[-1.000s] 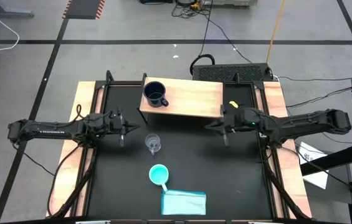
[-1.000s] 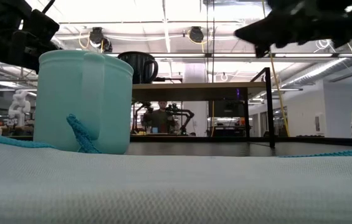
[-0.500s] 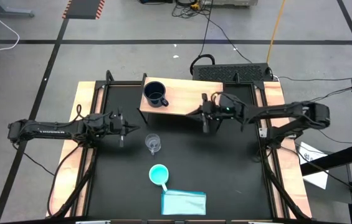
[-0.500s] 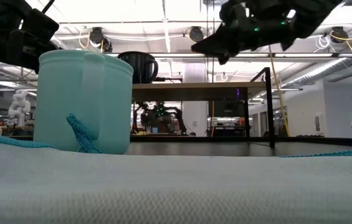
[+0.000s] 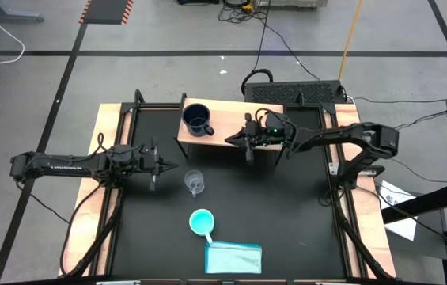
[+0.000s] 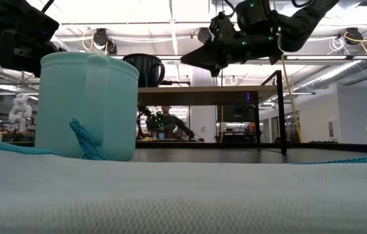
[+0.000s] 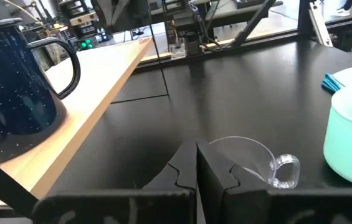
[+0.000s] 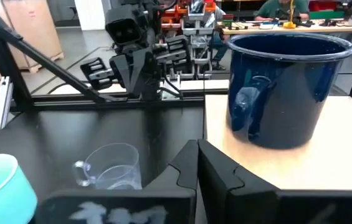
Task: Stack small to large cups/mugs on shelf
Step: Put the dark blue mug on the shelf
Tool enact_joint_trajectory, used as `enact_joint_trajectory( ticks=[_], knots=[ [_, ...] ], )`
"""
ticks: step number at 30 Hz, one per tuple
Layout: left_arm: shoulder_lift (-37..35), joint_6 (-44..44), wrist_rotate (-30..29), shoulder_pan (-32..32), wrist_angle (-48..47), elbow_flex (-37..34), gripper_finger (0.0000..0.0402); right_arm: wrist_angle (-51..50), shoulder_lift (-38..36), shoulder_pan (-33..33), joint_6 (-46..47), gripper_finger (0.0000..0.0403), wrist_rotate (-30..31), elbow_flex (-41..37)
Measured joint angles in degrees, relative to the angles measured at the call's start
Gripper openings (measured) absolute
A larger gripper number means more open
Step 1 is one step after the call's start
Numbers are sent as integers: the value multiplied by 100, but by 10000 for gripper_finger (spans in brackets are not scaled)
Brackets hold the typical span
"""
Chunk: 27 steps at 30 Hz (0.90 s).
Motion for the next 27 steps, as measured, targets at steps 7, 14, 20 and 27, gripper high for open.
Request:
enact_joint_trajectory(
  ticks=[7, 14, 20, 27],
  knots=[
    [0, 46, 0, 0, 0, 0, 12, 399, 216, -183, 157, 0, 14, 27],
    [0, 43, 0, 0, 2, 2, 9, 471, 569, -218, 152, 0, 16, 315],
    [0, -7, 31, 0, 2, 2, 14, 460, 954, -218, 141, 0, 182, 637],
    [0, -30, 47, 0, -191, 4, 8, 518, 879, -277, 87, 0, 342, 654]
  ],
)
